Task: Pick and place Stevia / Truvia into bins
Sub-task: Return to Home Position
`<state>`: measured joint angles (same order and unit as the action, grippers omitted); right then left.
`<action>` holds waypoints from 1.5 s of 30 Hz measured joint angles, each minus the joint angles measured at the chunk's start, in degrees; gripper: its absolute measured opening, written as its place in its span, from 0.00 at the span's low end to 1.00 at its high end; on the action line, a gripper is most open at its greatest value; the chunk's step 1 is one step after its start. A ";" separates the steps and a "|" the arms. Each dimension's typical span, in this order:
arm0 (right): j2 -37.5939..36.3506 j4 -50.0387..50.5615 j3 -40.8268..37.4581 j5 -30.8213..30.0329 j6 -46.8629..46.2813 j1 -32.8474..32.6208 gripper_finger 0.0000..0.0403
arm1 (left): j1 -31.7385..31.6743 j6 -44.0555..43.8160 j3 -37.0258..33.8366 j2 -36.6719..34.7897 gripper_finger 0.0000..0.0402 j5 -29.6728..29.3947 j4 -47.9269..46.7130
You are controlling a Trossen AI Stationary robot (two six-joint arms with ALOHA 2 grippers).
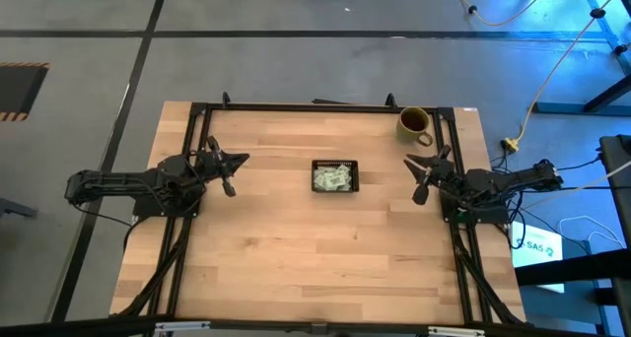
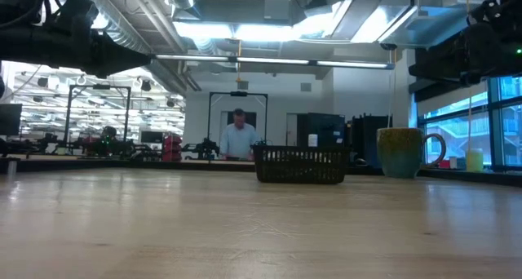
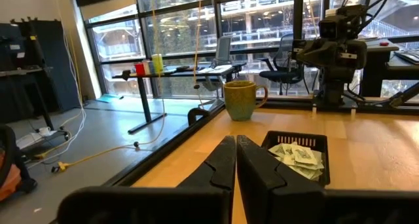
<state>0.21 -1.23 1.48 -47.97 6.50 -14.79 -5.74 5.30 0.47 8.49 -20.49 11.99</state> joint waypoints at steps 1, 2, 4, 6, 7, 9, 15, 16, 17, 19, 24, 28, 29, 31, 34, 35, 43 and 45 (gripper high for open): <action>0.00 0.00 0.00 0.00 0.00 0.00 0.22 | 0.00 0.00 0.00 0.00 0.03 0.00 0.00; 0.00 0.00 0.00 0.00 0.00 0.00 0.22 | 0.00 0.00 0.00 0.00 0.03 0.00 0.00; 0.00 0.00 0.00 0.00 0.00 0.00 0.22 | 0.00 0.00 0.00 0.00 0.03 -0.02 0.00; 0.00 0.00 0.00 0.01 0.00 0.00 0.22 | 0.00 0.00 0.00 0.00 0.02 0.00 0.00; 0.00 0.00 0.00 0.00 0.00 0.00 0.22 | 0.00 0.00 0.00 0.00 0.02 -0.02 0.00; 0.00 0.00 0.00 0.00 0.00 0.00 0.22 | 0.00 0.00 0.00 0.00 0.02 -0.02 0.00; 0.00 0.00 0.00 0.00 0.00 -0.02 0.22 | 0.00 0.00 0.00 0.01 0.03 -0.02 0.00; 0.00 0.00 0.00 0.01 0.00 0.00 0.22 | 0.00 0.00 0.00 0.00 0.03 -0.02 0.00; 0.00 0.00 0.00 0.02 0.00 0.00 0.22 | 0.00 0.00 0.00 0.01 0.03 -0.02 0.00; 0.00 0.00 0.00 0.01 0.00 -0.01 0.22 | 0.00 0.00 0.00 0.00 0.03 -0.02 0.00; 0.00 0.00 0.00 0.00 0.00 0.00 0.22 | 0.00 0.00 0.00 0.00 0.02 -0.02 0.00; 0.00 0.00 0.00 0.02 0.00 -0.02 0.22 | 0.00 0.00 0.00 0.00 0.03 -0.02 0.01; 0.00 0.00 0.00 0.01 0.00 -0.02 0.22 | 0.00 0.00 0.00 0.00 0.03 -0.02 0.00; 0.00 0.00 0.00 0.02 0.00 -0.02 0.22 | 0.00 -0.01 0.00 0.00 0.03 -0.02 0.00; 0.00 0.00 0.00 0.00 0.00 -0.02 0.22 | 0.00 0.00 0.00 0.00 0.03 -0.02 0.00; 0.00 0.00 0.00 0.01 0.00 -0.02 0.22 | 0.00 0.00 0.00 0.00 0.03 -0.02 0.00; 0.00 0.00 0.00 0.02 0.00 -0.02 0.22 | 0.00 0.00 0.00 0.00 0.03 -0.02 0.00; 0.00 0.00 0.00 0.01 0.00 -0.02 0.22 | 0.00 0.00 0.00 0.00 0.03 -0.02 0.01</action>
<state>0.21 -1.23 1.48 -47.95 6.50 -14.81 -5.74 5.30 0.47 8.49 -20.51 11.99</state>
